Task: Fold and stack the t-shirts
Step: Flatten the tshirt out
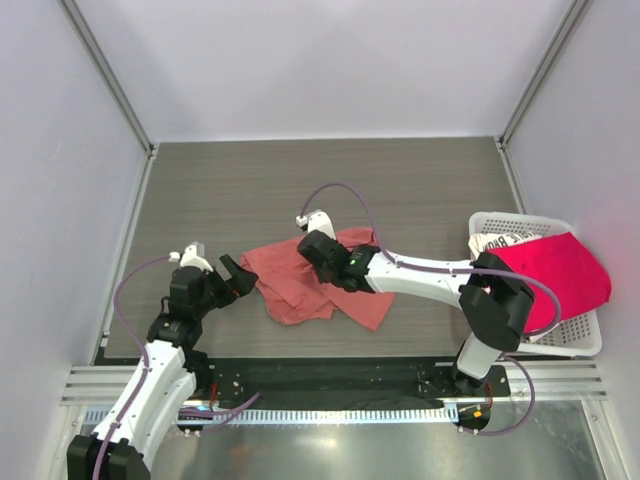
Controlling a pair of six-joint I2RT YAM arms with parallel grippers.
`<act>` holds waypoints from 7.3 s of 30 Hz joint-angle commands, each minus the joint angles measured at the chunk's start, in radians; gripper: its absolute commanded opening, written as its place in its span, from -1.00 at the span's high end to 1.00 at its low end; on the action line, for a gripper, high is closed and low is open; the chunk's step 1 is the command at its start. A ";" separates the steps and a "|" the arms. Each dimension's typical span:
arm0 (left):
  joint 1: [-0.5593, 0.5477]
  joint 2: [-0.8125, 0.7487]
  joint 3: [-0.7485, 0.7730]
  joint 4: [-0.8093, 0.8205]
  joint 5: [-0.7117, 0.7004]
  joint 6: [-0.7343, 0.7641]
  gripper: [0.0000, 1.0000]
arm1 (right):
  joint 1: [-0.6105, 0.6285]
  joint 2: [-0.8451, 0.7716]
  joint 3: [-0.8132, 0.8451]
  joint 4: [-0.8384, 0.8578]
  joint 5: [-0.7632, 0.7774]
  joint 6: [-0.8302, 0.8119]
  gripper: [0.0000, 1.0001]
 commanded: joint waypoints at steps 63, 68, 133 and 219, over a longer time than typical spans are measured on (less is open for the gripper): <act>-0.093 -0.047 0.213 -0.019 -0.260 -0.045 1.00 | -0.383 -0.947 -0.798 0.495 0.575 0.192 0.98; -0.093 -0.105 0.365 -0.164 -0.398 -0.056 0.99 | -0.384 -0.962 -0.809 0.515 0.528 0.174 0.98; 0.043 0.345 0.289 -0.238 -0.319 -0.139 1.00 | -0.403 -0.689 -0.693 0.432 0.571 0.240 0.98; 0.080 0.542 1.142 -0.512 -0.346 -0.055 0.99 | -0.404 -0.779 -0.570 0.009 0.123 0.594 0.96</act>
